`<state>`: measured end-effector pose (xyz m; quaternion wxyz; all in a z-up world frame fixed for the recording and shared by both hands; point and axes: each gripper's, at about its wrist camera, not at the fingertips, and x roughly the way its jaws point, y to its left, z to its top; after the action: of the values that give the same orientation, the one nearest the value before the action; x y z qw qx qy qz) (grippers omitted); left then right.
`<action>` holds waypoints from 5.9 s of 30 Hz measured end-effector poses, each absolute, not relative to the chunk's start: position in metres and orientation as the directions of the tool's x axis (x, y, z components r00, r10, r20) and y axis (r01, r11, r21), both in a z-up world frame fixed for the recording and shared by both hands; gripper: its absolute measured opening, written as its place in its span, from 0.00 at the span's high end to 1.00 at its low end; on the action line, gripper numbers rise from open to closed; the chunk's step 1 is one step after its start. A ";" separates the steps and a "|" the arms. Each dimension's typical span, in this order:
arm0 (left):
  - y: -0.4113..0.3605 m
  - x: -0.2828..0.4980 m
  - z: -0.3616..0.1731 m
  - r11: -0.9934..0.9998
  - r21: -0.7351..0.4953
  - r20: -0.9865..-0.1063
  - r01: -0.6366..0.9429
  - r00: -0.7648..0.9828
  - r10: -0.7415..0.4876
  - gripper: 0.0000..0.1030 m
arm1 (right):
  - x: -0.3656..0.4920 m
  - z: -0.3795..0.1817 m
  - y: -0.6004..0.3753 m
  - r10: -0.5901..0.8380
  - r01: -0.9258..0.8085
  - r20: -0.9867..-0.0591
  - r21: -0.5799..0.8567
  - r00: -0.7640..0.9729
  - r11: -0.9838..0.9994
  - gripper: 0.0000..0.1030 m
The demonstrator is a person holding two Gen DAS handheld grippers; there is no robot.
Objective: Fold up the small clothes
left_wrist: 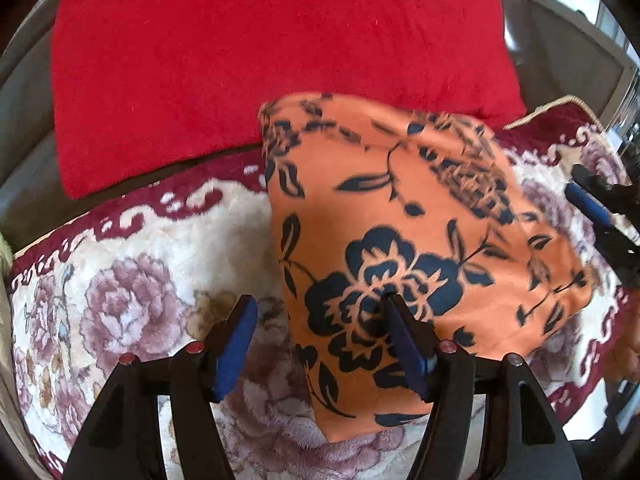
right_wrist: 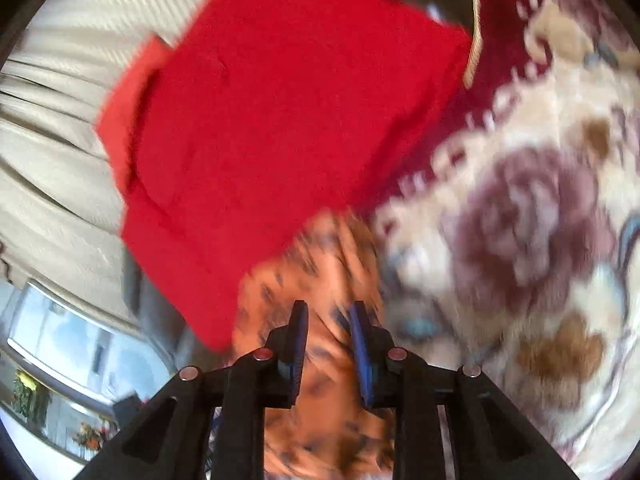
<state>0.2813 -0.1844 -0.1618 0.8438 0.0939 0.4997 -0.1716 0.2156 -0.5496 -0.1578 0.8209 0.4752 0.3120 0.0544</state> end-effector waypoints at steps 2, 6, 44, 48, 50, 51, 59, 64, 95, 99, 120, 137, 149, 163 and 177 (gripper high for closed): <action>-0.182 0.284 -0.151 0.924 -0.012 -0.863 0.383 0.462 -0.203 0.35 | 0.228 -0.151 -0.546 0.424 0.151 -0.447 0.808 0.788 0.570 0.75; -0.190 0.299 -0.151 0.924 0.022 -0.862 0.381 0.476 -0.176 0.35 | 0.258 -0.153 -0.522 0.451 0.131 -0.474 0.785 0.756 0.606 0.75; -0.179 0.244 -0.174 0.935 0.087 -0.844 0.343 0.525 -0.114 0.17 | 0.187 -0.179 -0.489 0.534 0.181 -0.616 0.735 0.579 0.653 0.76; -0.180 0.254 -0.195 0.937 0.086 -0.883 0.337 0.462 -0.085 0.16 | 0.199 -0.197 -0.477 0.537 0.219 -0.674 0.704 0.507 0.676 0.76; -0.175 0.253 -0.187 0.940 0.065 -0.884 0.335 0.456 -0.101 0.16 | 0.199 -0.192 -0.478 0.535 0.212 -0.671 0.703 0.513 0.679 0.77; -0.173 0.251 -0.183 0.939 0.064 -0.881 0.337 0.461 -0.106 0.16 | 0.199 -0.190 -0.478 0.536 0.208 -0.667 0.706 0.518 0.677 0.77; -0.159 0.222 -0.152 0.943 0.096 -0.838 0.320 0.538 -0.097 0.16 | 0.174 -0.158 -0.485 0.537 0.149 -0.577 0.754 0.616 0.639 0.76; -0.153 0.201 -0.131 0.937 0.162 -0.788 0.310 0.612 -0.067 0.16 | 0.162 -0.141 -0.476 0.554 0.088 -0.519 0.776 0.651 0.625 0.75; -0.127 0.268 -0.196 0.946 -0.124 -0.771 0.300 0.571 -0.282 0.09 | 0.331 -0.150 -0.427 0.473 0.167 -0.689 0.645 0.550 0.746 0.75; -0.126 0.268 -0.195 0.944 -0.130 -0.771 0.303 0.568 -0.289 0.09 | 0.378 -0.150 -0.400 0.448 0.134 -0.769 0.557 0.456 0.820 0.76; -0.145 0.253 -0.192 0.952 0.014 -0.793 0.306 0.583 -0.176 0.09 | 0.256 -0.157 -0.450 0.379 0.218 -0.791 0.526 0.480 0.822 0.75; -0.161 0.218 -0.146 0.955 0.093 -0.653 0.280 0.742 -0.154 0.09 | 0.170 -0.121 -0.476 0.408 0.125 -0.629 0.629 0.661 0.767 0.74; -0.155 0.205 -0.127 0.957 0.084 -0.607 0.276 0.776 -0.171 0.09 | 0.157 -0.107 -0.459 0.345 0.088 -0.608 0.568 0.715 0.818 0.74; -0.156 0.213 -0.138 0.961 0.087 -0.631 0.263 0.761 -0.151 0.09 | 0.160 -0.119 -0.463 0.341 0.110 -0.627 0.567 0.700 0.816 0.74; -0.162 0.237 -0.163 0.960 0.122 -0.673 0.252 0.732 -0.107 0.09 | 0.191 -0.160 -0.465 0.340 0.189 -0.721 0.545 0.604 0.817 0.73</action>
<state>0.2373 -0.1617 -0.1630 0.9249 0.1028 0.3530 -0.0970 0.1912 -0.4654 -0.1604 0.8442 0.2992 0.4426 0.0446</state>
